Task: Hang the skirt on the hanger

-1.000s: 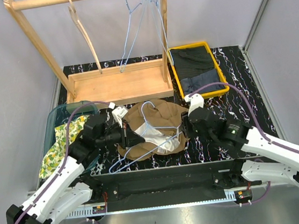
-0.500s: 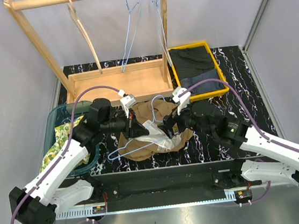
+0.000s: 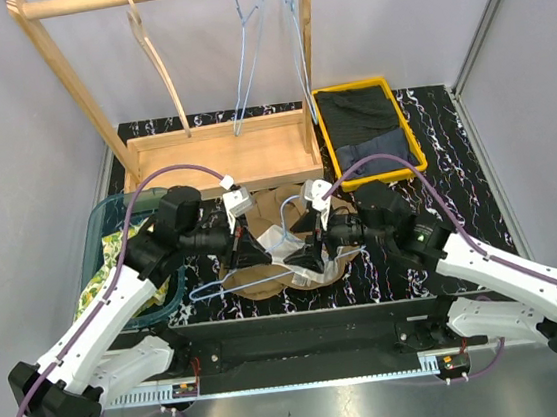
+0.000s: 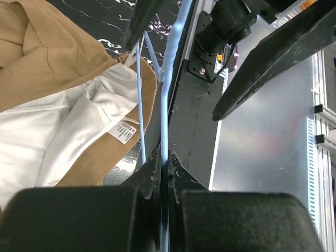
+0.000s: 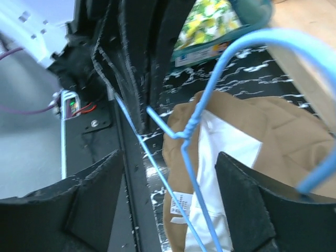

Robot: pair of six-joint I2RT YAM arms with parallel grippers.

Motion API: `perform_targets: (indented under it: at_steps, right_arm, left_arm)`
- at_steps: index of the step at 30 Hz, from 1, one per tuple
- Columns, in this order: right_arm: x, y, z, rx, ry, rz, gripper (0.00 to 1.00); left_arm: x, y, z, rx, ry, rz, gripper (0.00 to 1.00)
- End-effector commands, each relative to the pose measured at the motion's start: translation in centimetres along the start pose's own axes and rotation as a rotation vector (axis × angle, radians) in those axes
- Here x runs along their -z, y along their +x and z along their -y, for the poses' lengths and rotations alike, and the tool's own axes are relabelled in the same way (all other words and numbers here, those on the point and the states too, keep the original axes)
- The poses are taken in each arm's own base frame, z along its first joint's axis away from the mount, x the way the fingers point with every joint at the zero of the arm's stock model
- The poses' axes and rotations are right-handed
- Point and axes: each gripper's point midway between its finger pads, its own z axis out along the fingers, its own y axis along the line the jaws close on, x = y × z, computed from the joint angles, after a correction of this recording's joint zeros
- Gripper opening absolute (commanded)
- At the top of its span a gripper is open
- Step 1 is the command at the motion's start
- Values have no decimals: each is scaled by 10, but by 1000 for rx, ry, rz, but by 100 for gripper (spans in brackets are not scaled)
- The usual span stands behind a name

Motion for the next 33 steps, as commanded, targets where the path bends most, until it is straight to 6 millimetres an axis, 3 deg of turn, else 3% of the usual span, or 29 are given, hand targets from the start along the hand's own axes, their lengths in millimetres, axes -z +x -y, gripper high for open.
perform_targets:
  at_steps: [1, 6, 10, 12, 16, 17, 18, 21, 22, 24, 26, 28, 33]
  right_arm:
    - [-7, -2, -19, 34, -154, 20, 77]
    - [-12, -5, -21, 25, -179, 43, 66]
    - [-14, -16, -21, 24, -174, 93, 43]
    - [-14, -19, -19, 10, -164, 108, 39]
    - [-18, -23, -11, -32, -121, 129, 18]
    - [-20, -24, -9, -34, -109, 135, 4]
    - [-21, -23, -5, -41, -85, 136, 0]
    - [-26, -17, 10, -64, -6, 119, 0]
    - [-28, -14, 16, -66, 19, 110, 0]
    - [-28, -9, 28, -62, 86, 97, 0]
    - [-26, -5, 35, -60, 129, 84, 0]
    - [-22, -1, 45, -57, 189, 74, 0]
    - [-9, -1, 63, -67, 317, 95, 0]
  left_arm:
    - [7, -17, 22, -110, 86, 39, 0]
    - [4, -12, 20, -93, 99, 24, 0]
    - [2, -10, 15, -74, 84, 15, 0]
    - [1, -10, 13, -64, 74, 13, 0]
    - [-2, -9, 8, -44, 58, 8, 0]
    - [-2, -9, 6, -42, 49, 8, 0]
    - [-2, -10, 4, -44, 40, 9, 0]
    - [-2, -14, -6, -6, -26, 17, 0]
    - [-2, -16, -13, 10, -74, 24, 8]
    - [-1, -22, -21, 23, -124, 36, 38]
    - [2, -27, -37, 50, -228, 54, 58]
    - [8, -35, -50, 64, -325, 81, 63]
    - [30, -49, -61, 95, -485, 158, 67]
